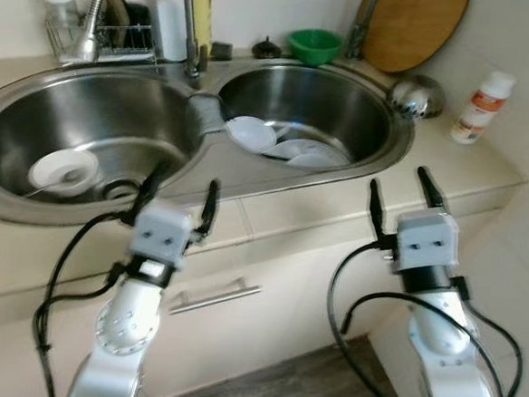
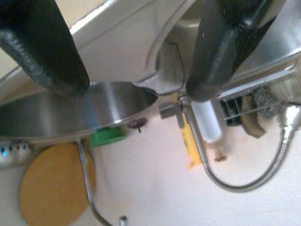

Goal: Kitchen organization

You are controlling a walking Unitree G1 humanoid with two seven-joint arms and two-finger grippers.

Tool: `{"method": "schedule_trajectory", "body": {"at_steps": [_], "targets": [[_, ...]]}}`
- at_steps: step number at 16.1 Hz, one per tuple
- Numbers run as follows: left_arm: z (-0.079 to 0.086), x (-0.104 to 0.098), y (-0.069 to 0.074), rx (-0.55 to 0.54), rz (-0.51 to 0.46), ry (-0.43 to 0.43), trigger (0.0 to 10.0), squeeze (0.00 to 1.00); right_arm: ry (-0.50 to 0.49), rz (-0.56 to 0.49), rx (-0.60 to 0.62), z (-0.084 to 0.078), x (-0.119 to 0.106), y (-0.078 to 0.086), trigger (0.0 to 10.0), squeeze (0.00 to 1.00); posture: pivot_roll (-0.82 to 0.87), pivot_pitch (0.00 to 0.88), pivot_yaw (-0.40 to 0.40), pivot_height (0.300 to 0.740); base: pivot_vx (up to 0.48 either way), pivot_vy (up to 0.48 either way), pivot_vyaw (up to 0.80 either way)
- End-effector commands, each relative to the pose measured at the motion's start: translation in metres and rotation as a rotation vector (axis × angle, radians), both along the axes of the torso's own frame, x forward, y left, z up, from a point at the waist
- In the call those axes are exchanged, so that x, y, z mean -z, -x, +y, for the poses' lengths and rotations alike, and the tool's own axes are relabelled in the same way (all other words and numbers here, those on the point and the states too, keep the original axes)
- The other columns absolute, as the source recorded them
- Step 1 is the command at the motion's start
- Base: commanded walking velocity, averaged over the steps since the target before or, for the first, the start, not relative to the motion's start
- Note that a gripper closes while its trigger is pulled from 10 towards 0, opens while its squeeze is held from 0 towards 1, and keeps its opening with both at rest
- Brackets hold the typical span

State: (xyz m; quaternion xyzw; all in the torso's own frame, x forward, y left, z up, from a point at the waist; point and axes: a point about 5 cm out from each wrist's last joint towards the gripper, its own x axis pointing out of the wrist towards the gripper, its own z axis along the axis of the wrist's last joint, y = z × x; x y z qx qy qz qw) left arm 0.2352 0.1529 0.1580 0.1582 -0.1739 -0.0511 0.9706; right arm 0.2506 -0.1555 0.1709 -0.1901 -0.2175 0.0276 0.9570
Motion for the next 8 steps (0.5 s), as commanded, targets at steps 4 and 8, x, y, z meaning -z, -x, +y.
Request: {"method": "schedule_trajectory", "body": {"at_steps": [4, 8], "targets": [[-0.0044, -0.0032, -0.0010, 0.017, -0.014, 0.014, 10.0, 0.00, 0.019, -0.005, 0.029, -0.0082, -0.0012, -0.0011, 10.0, 0.00, 0.01, 0.053, -0.004, 0.740, 0.000, 0.000, -0.20], [-0.0049, 0.0001, -0.0016, 0.027, 0.022, 0.046, 10.0, 0.00, 0.016, -0.003, 0.034, -0.0089, -0.0003, -0.0010, 10.0, 0.00, 0.00, 0.058, -0.002, 0.740, 0.000, 0.240, -0.60]]}}
